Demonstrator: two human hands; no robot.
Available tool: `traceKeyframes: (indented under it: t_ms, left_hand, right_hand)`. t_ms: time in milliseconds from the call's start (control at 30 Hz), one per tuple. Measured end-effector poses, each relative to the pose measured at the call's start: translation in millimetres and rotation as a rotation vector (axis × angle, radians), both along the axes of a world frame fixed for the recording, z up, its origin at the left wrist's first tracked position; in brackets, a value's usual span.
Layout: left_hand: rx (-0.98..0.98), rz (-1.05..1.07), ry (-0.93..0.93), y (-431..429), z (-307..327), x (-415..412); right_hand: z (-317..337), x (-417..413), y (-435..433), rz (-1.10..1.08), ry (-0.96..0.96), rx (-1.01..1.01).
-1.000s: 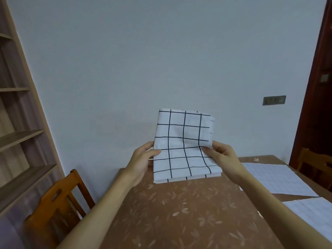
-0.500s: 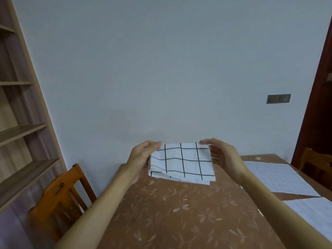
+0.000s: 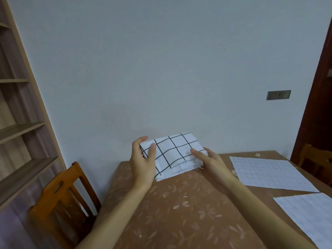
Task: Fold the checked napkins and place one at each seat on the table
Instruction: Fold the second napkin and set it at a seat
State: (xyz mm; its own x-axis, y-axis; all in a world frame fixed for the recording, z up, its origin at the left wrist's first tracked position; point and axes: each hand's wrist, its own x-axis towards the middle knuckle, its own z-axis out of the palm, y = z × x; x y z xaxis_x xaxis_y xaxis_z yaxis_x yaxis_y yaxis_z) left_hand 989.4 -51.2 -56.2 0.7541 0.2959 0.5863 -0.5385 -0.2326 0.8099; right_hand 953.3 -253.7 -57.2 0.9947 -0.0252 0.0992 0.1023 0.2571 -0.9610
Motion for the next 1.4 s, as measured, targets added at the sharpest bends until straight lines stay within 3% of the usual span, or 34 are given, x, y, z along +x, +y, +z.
traceKeyframes:
  t_ms: [200, 300, 567, 867, 1000, 1133, 1300, 1400]
  left_hand:
    - [-0.289, -0.092, 0.180, -3.7, -6.1, 9.0]
    - [-0.314, -0.224, 0.238, -7.6, -14.2, 5.7]
    - [-0.155, -0.364, 0.414, 16.8, -41.4, 4.1]
    - [0.029, -0.497, 0.497, -1.0, -69.3, -7.6]
    - [-0.081, -0.466, 0.616, -2.3, -77.0, -6.0]
    - [-0.101, -0.346, 0.683, -7.3, -93.5, -1.5]
    - [-0.268, -0.279, 0.798, -16.6, -117.0, -2.9]
    - [-0.267, -0.305, 0.861, -29.4, -129.2, -14.0]
  right_hand:
    - [-7.5, 3.4, 25.5, 0.099, 0.116, 0.204]
    - [-9.7, 7.7, 38.7, 0.122, 0.080, 0.264]
    - [-32.7, 19.9, 42.4, -0.071, 0.051, -0.026]
    - [-54.2, 25.6, 45.9, -0.126, 0.116, 0.058]
    - [-71.3, 40.5, 35.4, -0.074, 0.218, 0.069]
    - [-101.7, 44.1, 22.1, 0.110, 0.339, -0.002]
    - [-128.9, 32.8, 10.5, 0.135, 0.363, -0.132]
    - [-135.5, 17.5, 3.3, 0.173, 0.329, -0.262]
